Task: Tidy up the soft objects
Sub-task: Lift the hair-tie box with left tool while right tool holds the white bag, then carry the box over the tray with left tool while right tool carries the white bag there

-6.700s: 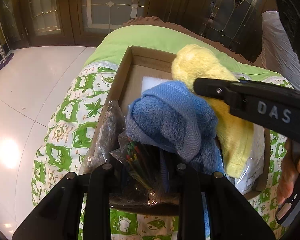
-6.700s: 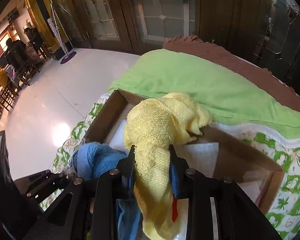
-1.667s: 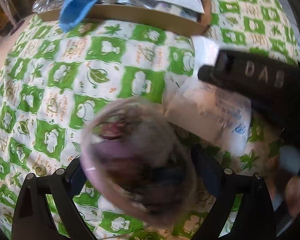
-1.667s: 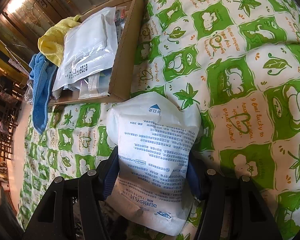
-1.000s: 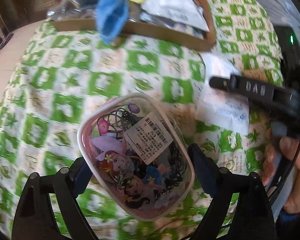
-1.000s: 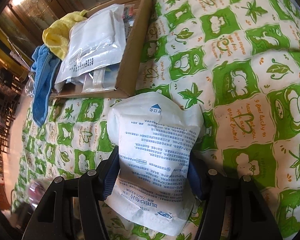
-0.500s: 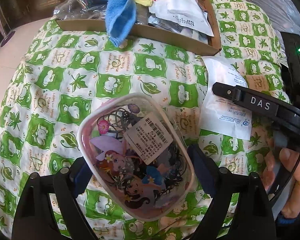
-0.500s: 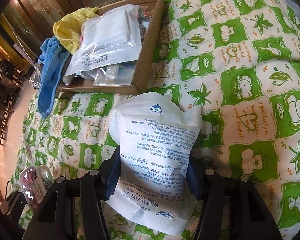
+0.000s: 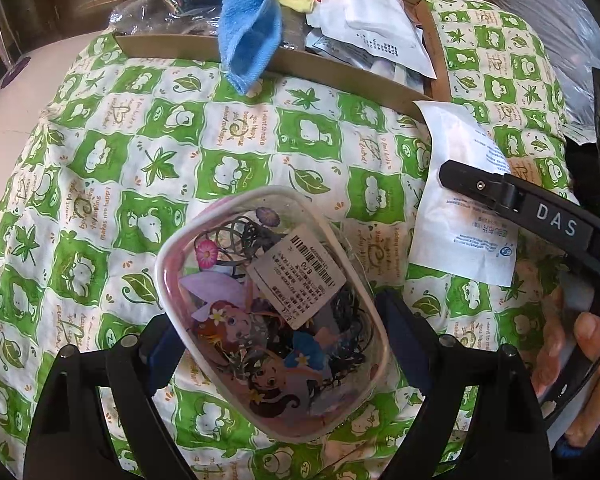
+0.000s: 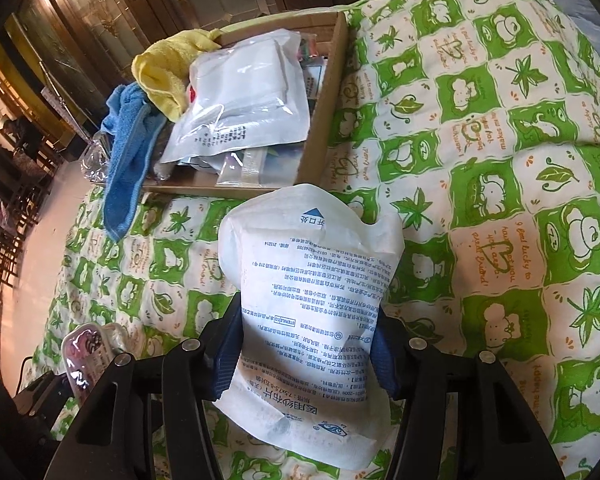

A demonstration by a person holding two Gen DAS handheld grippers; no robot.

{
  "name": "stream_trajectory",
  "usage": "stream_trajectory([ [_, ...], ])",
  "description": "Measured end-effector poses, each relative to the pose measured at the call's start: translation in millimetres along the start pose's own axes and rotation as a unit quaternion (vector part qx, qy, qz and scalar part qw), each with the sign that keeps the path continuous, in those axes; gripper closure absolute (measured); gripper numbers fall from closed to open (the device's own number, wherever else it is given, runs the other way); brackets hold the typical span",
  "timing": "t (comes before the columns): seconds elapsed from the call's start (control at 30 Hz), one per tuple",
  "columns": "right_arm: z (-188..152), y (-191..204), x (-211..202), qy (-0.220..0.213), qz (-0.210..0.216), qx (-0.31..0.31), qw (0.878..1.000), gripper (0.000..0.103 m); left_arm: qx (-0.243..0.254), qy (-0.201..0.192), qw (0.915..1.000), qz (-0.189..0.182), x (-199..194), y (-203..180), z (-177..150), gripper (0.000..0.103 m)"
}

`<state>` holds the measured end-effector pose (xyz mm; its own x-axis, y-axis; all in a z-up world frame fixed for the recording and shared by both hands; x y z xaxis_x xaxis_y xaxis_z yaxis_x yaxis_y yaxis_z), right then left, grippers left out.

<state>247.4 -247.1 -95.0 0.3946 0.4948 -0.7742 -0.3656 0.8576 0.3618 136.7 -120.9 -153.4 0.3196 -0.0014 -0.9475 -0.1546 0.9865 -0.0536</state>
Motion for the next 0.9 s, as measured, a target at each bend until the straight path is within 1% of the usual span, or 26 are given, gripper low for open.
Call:
stream_trajectory([
  [0.27, 0, 1, 0, 0.0, 0.007, 0.001, 1.0, 0.048, -0.004, -0.005, 1.0, -0.003, -9, 8, 9, 0.014],
  [0.43, 0, 4, -6, -0.01, 0.011, -0.003, 1.0, 0.048, -0.006, -0.012, 0.9999, -0.004, -16, 15, 18, 0.014],
  [0.9, 4, 3, -12, -0.018, 0.028, 0.007, 0.999, 0.048, -0.001, -0.034, 0.9994, -0.004, -41, 23, 66, 0.014],
])
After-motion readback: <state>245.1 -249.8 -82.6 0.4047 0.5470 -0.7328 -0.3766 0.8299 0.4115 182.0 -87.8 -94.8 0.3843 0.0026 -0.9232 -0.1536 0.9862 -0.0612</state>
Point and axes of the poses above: each gripper's, at about its wrist camera, not at the fingertips, and x roughly the way its jaws point, y to its left, z to its top, the point moved 5 cm from there along x, roughly the way its jaws point, and after that the axes turned 8 degrees about z, right-handed, at the moved point
